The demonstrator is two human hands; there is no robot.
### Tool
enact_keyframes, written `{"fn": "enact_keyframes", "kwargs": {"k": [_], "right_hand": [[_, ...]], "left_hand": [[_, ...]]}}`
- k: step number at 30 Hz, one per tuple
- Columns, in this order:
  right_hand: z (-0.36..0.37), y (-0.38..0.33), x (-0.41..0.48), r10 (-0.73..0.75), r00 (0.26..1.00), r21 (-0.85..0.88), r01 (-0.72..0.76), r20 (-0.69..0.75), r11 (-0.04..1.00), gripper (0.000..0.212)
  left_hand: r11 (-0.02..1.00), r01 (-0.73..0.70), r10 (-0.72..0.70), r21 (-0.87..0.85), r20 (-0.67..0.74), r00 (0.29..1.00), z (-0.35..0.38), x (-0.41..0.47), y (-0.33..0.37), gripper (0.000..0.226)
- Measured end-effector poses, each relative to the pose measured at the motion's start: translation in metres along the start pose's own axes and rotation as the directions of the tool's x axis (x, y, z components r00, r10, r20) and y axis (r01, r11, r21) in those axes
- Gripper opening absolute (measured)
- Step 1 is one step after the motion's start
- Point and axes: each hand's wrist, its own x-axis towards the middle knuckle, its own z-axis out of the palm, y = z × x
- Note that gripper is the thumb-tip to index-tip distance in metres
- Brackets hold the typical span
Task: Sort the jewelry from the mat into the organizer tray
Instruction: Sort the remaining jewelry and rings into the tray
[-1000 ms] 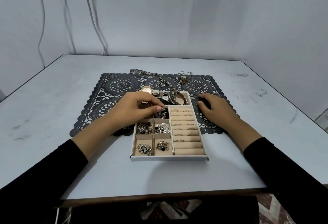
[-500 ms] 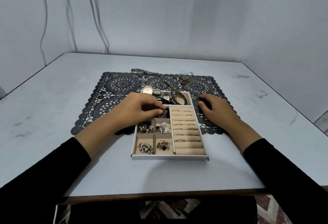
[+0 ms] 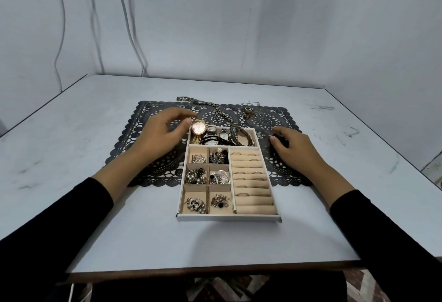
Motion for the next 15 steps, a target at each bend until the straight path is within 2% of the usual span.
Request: {"fn": "enact_keyframes", "kwargs": {"k": [6,10,15], "right_hand": [[0.001,0.003,0.017,0.002,1.000,0.000,-0.002,-0.003,1.000,0.041],[0.004,0.006,0.036,0.007,1.000,-0.019,-0.006,0.013,1.000,0.044],[0.013,0.006,0.066,0.005,0.999,-0.026,-0.004,0.033,1.000,0.044]], "left_hand": [[0.969,0.068,-0.097,0.238,0.112,0.989,-0.003,0.023,-0.037,0.036],[0.917,0.057,-0.170,0.394,0.257,0.951,0.001,0.042,-0.046,0.048],[0.903,0.013,-0.177,0.429,0.347,0.921,0.010,0.065,-0.053,0.053]]}}
